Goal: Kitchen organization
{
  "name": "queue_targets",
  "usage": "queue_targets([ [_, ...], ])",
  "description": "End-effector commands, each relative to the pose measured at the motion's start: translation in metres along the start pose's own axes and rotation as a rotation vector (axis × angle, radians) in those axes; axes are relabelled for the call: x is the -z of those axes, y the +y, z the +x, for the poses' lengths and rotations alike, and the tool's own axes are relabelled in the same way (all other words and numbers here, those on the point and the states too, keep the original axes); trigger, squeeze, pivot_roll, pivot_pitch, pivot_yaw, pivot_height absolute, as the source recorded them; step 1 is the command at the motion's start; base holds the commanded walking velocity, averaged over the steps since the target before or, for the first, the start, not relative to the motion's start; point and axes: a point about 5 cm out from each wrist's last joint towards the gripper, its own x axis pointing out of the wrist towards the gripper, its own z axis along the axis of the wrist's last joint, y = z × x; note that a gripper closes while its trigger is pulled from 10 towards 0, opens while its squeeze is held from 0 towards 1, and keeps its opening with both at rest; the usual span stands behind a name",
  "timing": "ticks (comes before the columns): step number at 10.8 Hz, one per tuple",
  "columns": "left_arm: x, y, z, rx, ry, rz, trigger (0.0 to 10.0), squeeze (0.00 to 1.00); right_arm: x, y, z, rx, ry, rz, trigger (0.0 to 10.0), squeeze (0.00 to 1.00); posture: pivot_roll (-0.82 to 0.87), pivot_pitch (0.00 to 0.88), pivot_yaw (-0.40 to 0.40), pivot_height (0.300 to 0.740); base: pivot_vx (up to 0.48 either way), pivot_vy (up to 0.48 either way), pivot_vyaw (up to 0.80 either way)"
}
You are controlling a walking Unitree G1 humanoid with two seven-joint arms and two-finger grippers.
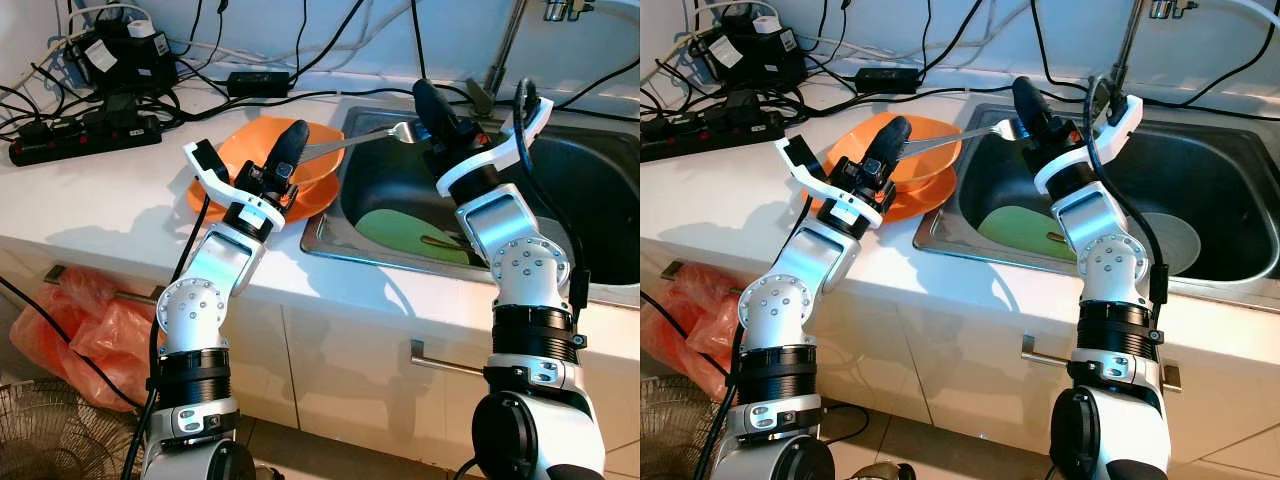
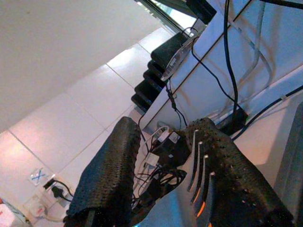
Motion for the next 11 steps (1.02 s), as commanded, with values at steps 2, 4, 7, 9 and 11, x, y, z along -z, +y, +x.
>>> queue_targets([
  [2, 0.005, -0.001, 0.005, -0.004, -0.011, -0.028, 0.0, 0.00, 0.007, 0.004, 0.002, -0.026, 0.022, 0.001, 10.0, 0.00, 0.02, 0.024, 0.054, 0.740, 0.000, 0.000, 0.00],
  [4, 0.005, 0.000, 0.005, -0.010, -0.012, -0.030, 0.0, 0.00, 0.013, 0.003, 0.000, -0.021, 0.028, 0.019, 0.0, 0.00, 0.02, 0.025, 0.056, 0.740, 0.000, 0.000, 0.00],
  [7, 0.005, 0.001, 0.006, -0.014, -0.014, -0.031, 0.0, 0.00, 0.020, 0.002, -0.002, -0.010, 0.041, 0.031, 0.0, 0.00, 0.02, 0.027, 0.058, 0.740, 0.000, 0.000, 0.00],
  [9, 0.006, 0.001, 0.006, -0.016, -0.013, -0.031, 0.0, 0.00, 0.020, 0.001, -0.003, -0.004, 0.038, 0.033, 0.0, 0.00, 0.01, 0.027, 0.055, 0.740, 0.000, 0.000, 0.00],
  [11, 0.006, 0.002, 0.006, -0.018, -0.016, -0.028, 0.0, 0.00, 0.019, 0.000, -0.003, -0.001, 0.034, 0.030, 0.0, 0.00, 0.01, 0.027, 0.055, 0.740, 0.000, 0.000, 0.00],
])
